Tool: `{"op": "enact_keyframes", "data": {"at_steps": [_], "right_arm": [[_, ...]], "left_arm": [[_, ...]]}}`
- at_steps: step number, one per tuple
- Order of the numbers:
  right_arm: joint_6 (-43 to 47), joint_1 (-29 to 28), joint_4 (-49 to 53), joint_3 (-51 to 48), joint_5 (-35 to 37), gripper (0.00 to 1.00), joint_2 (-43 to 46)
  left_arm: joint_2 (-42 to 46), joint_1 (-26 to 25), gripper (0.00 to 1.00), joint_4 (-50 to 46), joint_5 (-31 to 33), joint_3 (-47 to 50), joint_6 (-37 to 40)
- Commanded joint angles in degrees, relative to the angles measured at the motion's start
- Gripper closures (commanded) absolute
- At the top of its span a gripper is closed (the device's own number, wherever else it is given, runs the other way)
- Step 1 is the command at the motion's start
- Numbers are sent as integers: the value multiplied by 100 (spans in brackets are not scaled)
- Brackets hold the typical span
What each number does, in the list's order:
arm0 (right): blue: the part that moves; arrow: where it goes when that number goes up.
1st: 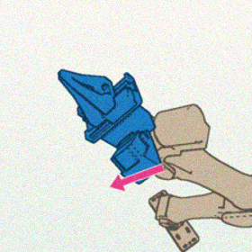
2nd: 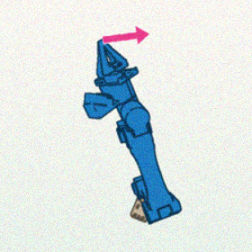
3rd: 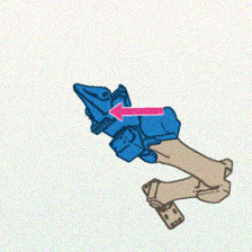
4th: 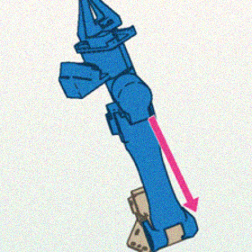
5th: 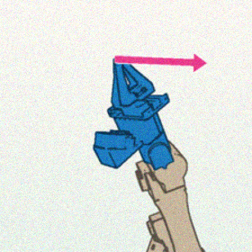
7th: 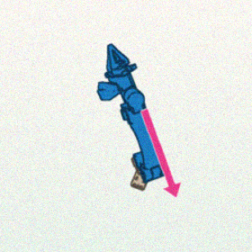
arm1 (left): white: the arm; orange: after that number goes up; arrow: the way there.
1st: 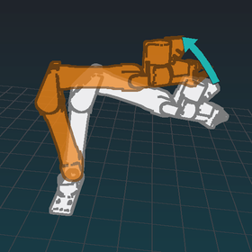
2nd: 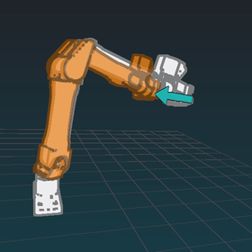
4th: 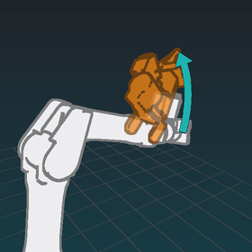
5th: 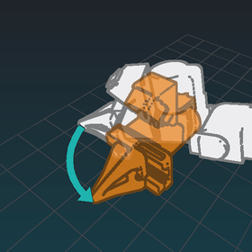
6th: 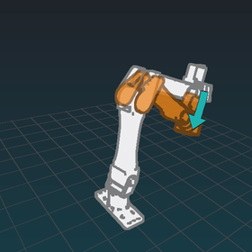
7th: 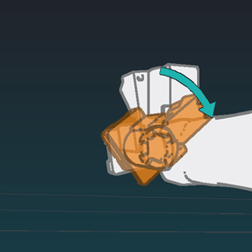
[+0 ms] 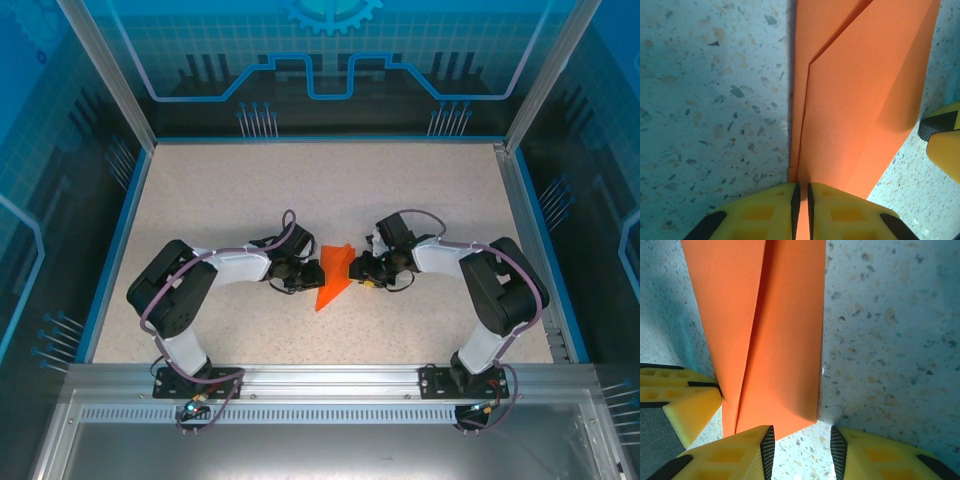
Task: Fold a paper plane with a square sheet of paper (pick it up from the middle)
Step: Fourth fold the wing at the center of the table.
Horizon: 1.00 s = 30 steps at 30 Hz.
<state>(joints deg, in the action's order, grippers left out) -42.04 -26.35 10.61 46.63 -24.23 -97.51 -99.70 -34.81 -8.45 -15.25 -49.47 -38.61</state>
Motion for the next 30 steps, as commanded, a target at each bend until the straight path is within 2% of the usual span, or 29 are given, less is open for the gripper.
{"op": "enact_keyframes", "data": {"at_steps": [1, 10, 21, 30], "right_arm": [[9, -98, -282, 179, 83, 61, -66], [-61, -108, -311, 124, 130, 59, 32], [-80, -107, -356, 326, 0, 60, -209], [-196, -133, -395, 285, 195, 59, -412]], "left_arm": [[-85, -12, 84, -273, 53, 25, 55], [-95, -11, 84, -236, 29, 14, 34], [-65, -17, 85, -88, 27, 162, -24], [-89, -16, 85, -166, 16, 113, 29]]}}
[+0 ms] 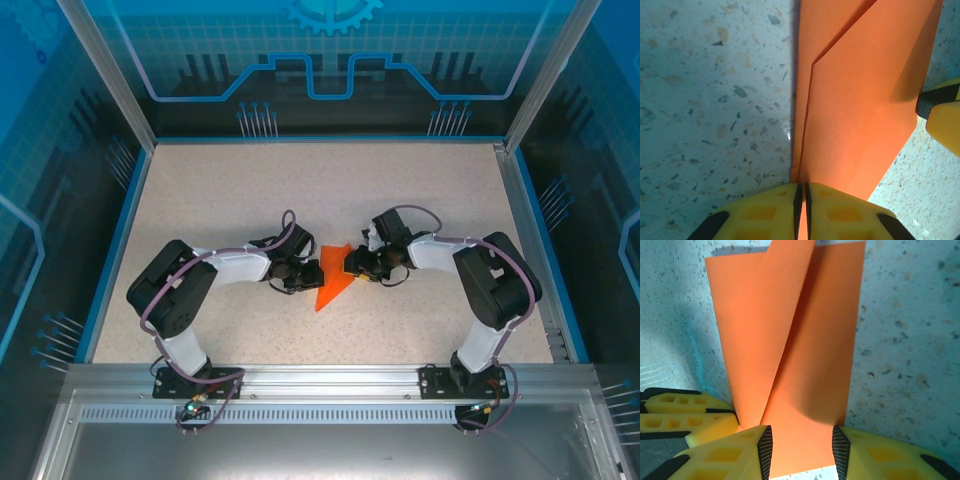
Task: Fold a paper plane with a square sheet of paper (pick it up from the middle)
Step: Fourth fold the wing at the center of the table, then turn over the paper at the center of the table.
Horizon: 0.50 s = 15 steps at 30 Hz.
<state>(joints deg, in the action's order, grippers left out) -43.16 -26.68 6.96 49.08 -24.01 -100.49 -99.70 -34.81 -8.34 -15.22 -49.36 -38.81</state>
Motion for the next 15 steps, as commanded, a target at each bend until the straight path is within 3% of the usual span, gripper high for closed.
{"op": "enact_keyframes", "data": {"at_steps": [1, 7, 15], "right_arm": [[-66, -101, -8, 60, 189, 59, -77], [283, -62, 595, 329, 710, 59, 215], [273, -206, 420, 509, 290, 59, -371]], "left_arm": [[-102, -14, 85, -185, 10, 87, 39], [-102, -10, 86, -188, 50, 131, 43], [-70, -9, 86, -85, 6, 216, -5]]}}
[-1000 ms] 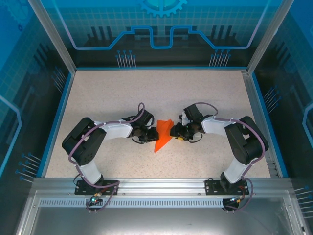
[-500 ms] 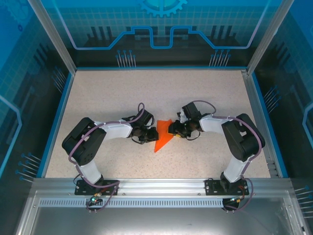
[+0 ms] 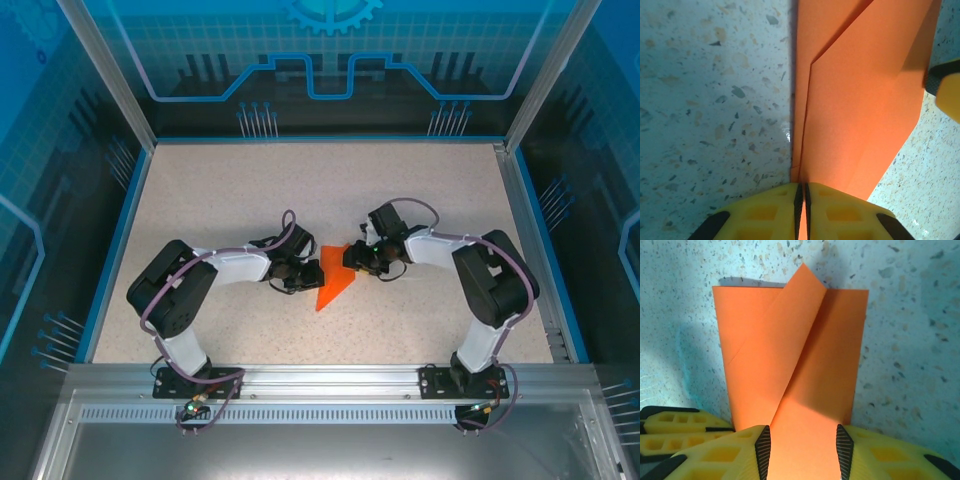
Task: Fold a paper plane with a square sheet of paper (pick it up from the middle)
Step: Turn over the paper at the center of the table.
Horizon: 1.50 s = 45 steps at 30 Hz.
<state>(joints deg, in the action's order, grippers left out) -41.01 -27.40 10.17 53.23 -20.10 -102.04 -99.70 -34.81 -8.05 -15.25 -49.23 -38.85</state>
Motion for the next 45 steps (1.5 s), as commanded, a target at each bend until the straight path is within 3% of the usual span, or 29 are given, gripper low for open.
{"op": "enact_keyframes", "data": {"at_steps": [1, 9, 14, 20, 25, 31, 45], "right_arm": [[35, -159, 20, 71, -193, 59, -248], [-20, -153, 67, -54, -121, 58, 295], [-80, -33, -172, 37, -822, 57, 230], [197, 193, 857, -130, 422, 50, 668], [93, 319, 628, -554, 48, 44, 931], [-402, 133, -176, -755, -527, 49, 627], [-980, -47, -476, -753, -308, 53, 145]], "left_arm": [[-66, -10, 86, -105, 13, 199, -1], [-44, -14, 86, -65, 13, 230, -52], [-48, -16, 86, -25, 8, 271, -96], [-62, -15, 86, -21, -14, 218, -148], [-104, -12, 86, -73, -45, 171, -106], [-23, -17, 86, -48, -49, 201, -132], [-30, -12, 86, -100, -130, 192, -75]]}}
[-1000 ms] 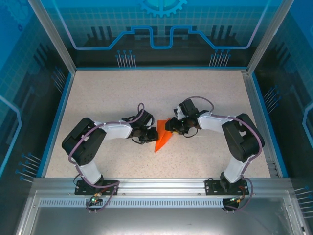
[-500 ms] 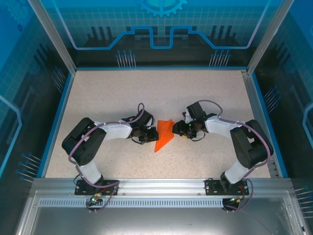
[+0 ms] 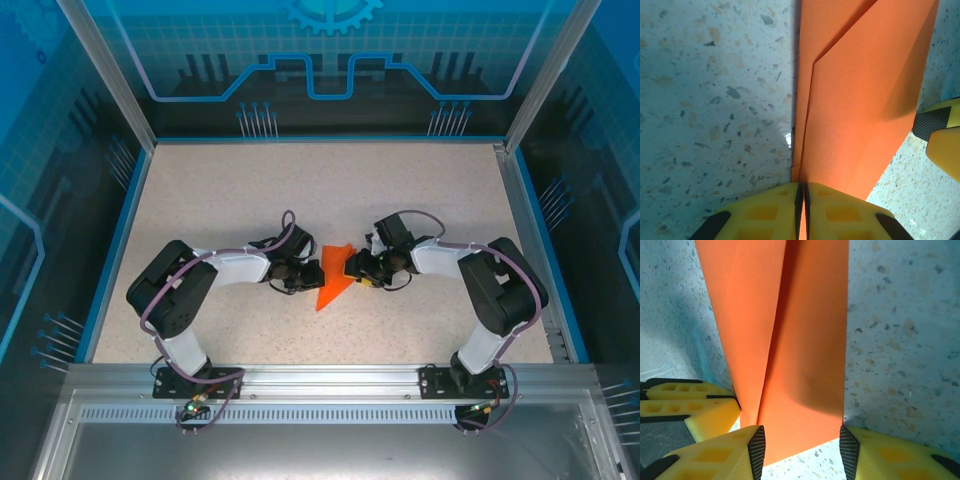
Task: Fold a paper plane with a square sheet of paper (pick it up from the middle)
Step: Turn over the paper at the center of the table.
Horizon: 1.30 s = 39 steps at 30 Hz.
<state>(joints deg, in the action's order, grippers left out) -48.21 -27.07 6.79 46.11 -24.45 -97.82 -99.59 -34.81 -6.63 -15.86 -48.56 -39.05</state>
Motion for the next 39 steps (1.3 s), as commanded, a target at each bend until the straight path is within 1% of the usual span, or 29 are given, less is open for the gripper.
{"op": "enact_keyframes", "data": {"at_steps": [1, 4, 7, 10, 12, 15, 19, 23, 27, 34, 39], "right_arm": [[-345, -85, -277, -75, 54, 53, -323], [-663, -100, -754, -167, -162, 55, -422], [-964, -123, -1070, -241, -159, 57, -363], [-1185, -135, -1316, -271, -214, 61, -280], [-1200, -166, -1256, -223, -195, 61, -215], [-1156, -180, -1266, -191, -170, 57, -163], [-1165, -196, -1370, -156, -280, 56, -198], [-1179, -246, -1535, -209, -287, 52, -142], [-1081, -308, -1639, -160, -472, 47, -75], [-1021, -401, -1634, -14, -385, 47, -214], [-771, -461, -1490, 73, -265, 47, -228]], "left_arm": [[-50, -15, 86, -244, -67, 121, -51], [-49, -15, 86, -231, -93, 114, -68], [-42, -16, 86, -212, -143, 124, -77], [-63, -14, 86, -128, -257, 170, -131], [-89, -16, 86, -73, -361, 178, -185], [-58, -17, 86, 53, -486, 252, -280], [-12, -15, 86, 95, -489, 329, -349], [10, -12, 86, 110, -475, 381, -393], [8, -14, 86, 277, -544, 422, -502], [38, -13, 85, 472, -572, 493, -608], [54, 7, 85, 541, -543, 529, -665]]}}
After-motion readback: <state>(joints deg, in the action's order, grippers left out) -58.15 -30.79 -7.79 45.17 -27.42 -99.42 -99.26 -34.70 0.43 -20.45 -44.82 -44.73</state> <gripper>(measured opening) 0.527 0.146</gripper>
